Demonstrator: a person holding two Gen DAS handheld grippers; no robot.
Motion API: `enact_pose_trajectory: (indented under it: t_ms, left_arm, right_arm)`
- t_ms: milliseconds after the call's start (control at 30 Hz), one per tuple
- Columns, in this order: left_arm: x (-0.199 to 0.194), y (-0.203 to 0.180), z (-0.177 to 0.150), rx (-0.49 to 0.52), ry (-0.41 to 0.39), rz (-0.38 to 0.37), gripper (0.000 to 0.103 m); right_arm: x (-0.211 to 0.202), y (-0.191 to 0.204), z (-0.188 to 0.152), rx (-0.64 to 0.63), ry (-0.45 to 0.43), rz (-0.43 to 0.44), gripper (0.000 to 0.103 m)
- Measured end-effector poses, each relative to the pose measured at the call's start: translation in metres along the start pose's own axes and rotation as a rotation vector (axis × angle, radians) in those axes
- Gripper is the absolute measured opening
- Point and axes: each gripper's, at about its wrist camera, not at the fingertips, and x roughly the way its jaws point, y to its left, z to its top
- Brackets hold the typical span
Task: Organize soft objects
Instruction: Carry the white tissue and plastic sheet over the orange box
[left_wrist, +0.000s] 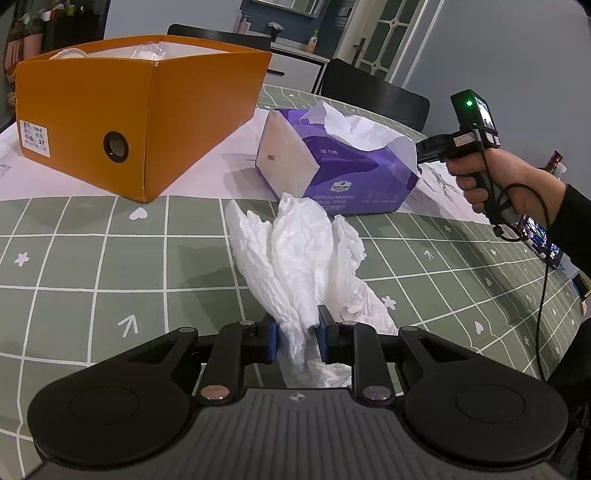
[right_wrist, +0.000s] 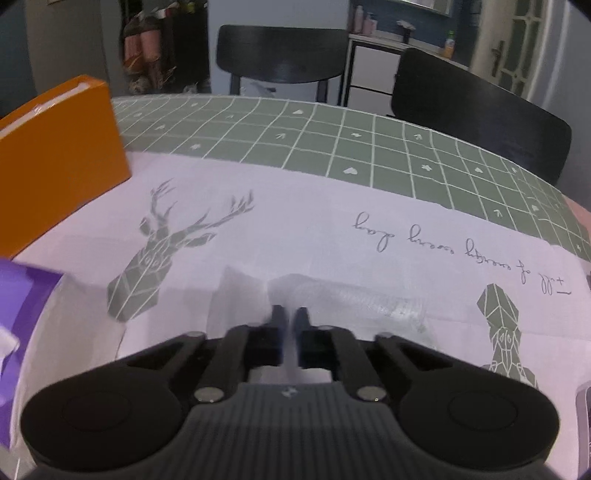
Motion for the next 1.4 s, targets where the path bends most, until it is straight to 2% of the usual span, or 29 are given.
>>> enact_pose_trajectory:
  t_ms: [167,433,633,833,1033,1400]
  left_arm:
    - [0.000,-0.003,0.001,0.008,0.006,0.013,0.027]
    - [-0.004,-0.009,0.001,0.047,0.000,0.027,0.021]
    - [-0.014,-0.004,0.000,0.022,-0.024,0.036,0.018]
    - [-0.028,-0.004,-0.001,0.045,-0.036,0.041,0.017]
    - [-0.044,-0.007,0.004,0.086,-0.065,0.040,0.017]
    - [-0.088,0.008,0.012,0.114,-0.128,0.042,0.017]
  right_arm:
    - [-0.015,0.003,-0.011,-0.011,0.010,-0.001,0.000]
    - [-0.067,0.012,-0.037,-0.044,0.018,0.058,0.000]
    - [-0.101,0.036,-0.067,-0.100,0.046,0.107,0.000]
    - [-0.127,0.073,-0.090,-0.161,0.064,0.189,0.000]
    - [-0.150,0.121,-0.099,-0.236,0.058,0.277,0.000]
    - [-0.180,0.189,-0.080,-0.336,0.027,0.376,0.000]
